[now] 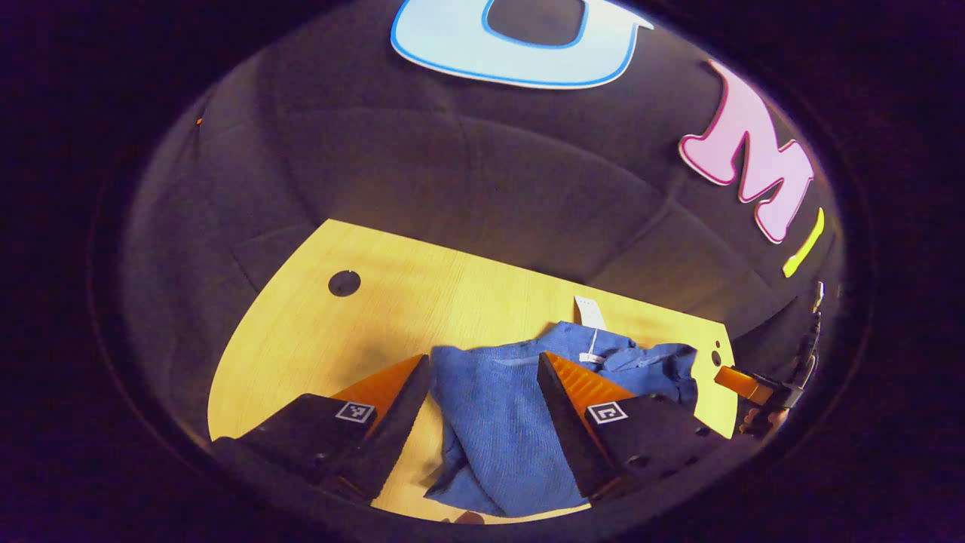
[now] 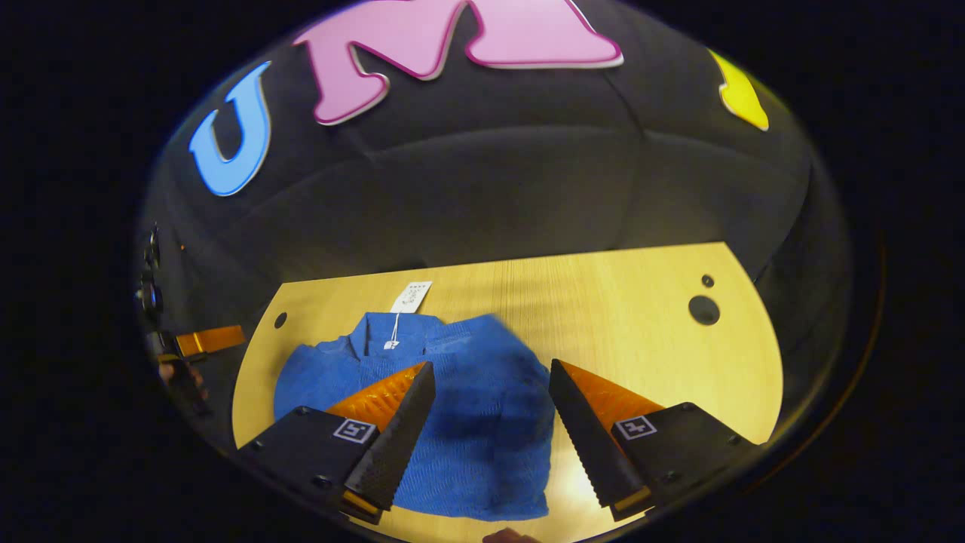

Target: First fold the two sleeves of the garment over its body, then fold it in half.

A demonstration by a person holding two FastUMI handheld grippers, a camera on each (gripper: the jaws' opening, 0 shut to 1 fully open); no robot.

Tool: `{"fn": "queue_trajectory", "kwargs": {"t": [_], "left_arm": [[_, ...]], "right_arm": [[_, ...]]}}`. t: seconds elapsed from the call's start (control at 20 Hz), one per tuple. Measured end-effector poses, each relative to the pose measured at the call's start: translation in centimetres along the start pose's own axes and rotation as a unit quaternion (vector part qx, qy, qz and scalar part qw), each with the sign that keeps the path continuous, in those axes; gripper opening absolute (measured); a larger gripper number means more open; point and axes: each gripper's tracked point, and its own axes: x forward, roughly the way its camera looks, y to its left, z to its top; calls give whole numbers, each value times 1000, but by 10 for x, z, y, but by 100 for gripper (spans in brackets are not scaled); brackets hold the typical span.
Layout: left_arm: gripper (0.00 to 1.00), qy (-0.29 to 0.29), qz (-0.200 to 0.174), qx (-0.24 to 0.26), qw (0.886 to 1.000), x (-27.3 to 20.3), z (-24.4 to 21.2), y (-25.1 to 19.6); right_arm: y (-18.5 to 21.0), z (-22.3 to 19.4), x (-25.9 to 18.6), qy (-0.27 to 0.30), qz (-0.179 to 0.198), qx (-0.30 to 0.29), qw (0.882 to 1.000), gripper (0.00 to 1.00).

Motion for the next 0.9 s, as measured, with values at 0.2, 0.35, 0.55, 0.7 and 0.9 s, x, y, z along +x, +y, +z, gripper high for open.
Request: {"fn": "queue_trajectory", "kwargs": {"t": [0.2,0.35,0.55,0.7,0.9], "left_arm": [[85,-99,-30,20,994,-104,-17,-19],[85,-172,-37,56,983,-172,-40,-35],[83,-268,-10,144,953,-258,-76,-48],[83,-343,2,169,924,-315,-89,-58],[82,-371,-40,162,914,-365,-110,-71]], "right_arm": [[31,19,-105,-120,5,-54,991,99],[64,17,-193,-201,6,-67,977,98],[113,1,-308,-293,-18,-72,953,98],[155,-16,-372,-353,-23,-75,932,98],[186,-28,-422,-392,-31,-89,915,87]]}}
